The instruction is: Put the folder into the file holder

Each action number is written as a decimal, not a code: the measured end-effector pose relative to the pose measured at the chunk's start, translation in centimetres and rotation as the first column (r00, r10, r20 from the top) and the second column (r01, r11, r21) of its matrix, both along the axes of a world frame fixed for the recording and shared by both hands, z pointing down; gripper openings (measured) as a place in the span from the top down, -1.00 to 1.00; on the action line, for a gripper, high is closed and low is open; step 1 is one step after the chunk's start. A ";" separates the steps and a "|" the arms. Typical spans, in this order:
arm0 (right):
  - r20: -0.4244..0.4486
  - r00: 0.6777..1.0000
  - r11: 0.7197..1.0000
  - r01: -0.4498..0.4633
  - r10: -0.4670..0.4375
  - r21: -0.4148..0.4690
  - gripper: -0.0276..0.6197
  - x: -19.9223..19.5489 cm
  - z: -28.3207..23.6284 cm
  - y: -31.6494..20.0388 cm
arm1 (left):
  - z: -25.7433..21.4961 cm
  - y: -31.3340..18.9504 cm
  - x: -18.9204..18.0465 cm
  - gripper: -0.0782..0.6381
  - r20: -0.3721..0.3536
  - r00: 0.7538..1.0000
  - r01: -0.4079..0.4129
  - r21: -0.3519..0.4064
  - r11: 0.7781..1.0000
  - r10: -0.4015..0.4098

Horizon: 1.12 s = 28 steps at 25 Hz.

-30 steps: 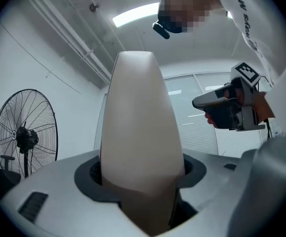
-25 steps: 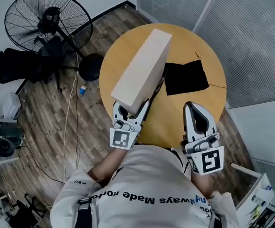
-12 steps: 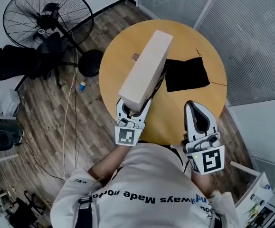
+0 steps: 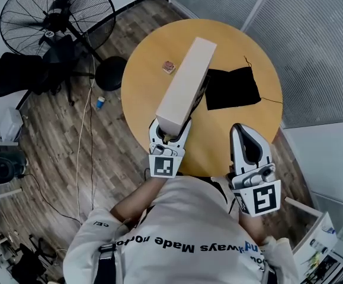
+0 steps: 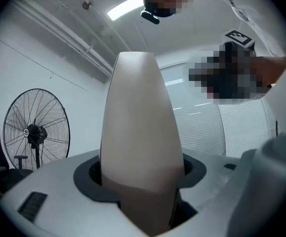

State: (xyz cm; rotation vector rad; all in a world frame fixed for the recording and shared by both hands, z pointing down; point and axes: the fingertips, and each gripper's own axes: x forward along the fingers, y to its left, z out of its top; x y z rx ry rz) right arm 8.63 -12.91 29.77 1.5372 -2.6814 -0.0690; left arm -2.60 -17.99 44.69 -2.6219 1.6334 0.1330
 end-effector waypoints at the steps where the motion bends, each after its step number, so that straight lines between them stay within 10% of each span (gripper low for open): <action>1: -0.001 1.000 1.000 0.001 -0.001 -0.001 0.82 0.0 0.0 0.0 | 0.1 0.0 0.0 -0.04 0.000 1.000 0.002 -0.001 1.000 -0.002; 15: -0.018 1.000 0.999 0.024 -0.025 -0.034 0.82 -0.5 1.0 -0.1 | 2.3 -0.2 0.9 -0.04 0.068 0.997 0.029 0.020 0.999 -0.030; 19: -0.022 0.999 0.999 0.024 -0.025 -0.040 0.82 -0.3 1.3 0.0 | 2.3 -0.1 1.4 -0.04 0.202 0.979 -0.008 0.095 0.995 -0.011; 23: -0.024 0.999 0.999 0.024 -0.026 -0.047 0.82 -0.2 1.7 -0.1 | 3.6 -0.1 1.3 -0.04 0.070 0.997 0.044 0.029 0.999 -0.046; 28: -0.030 0.999 0.998 0.025 -0.027 -0.055 0.82 -0.3 2.0 -0.1 | 4.5 -0.1 1.4 -0.04 0.100 0.994 0.039 0.036 0.999 -0.042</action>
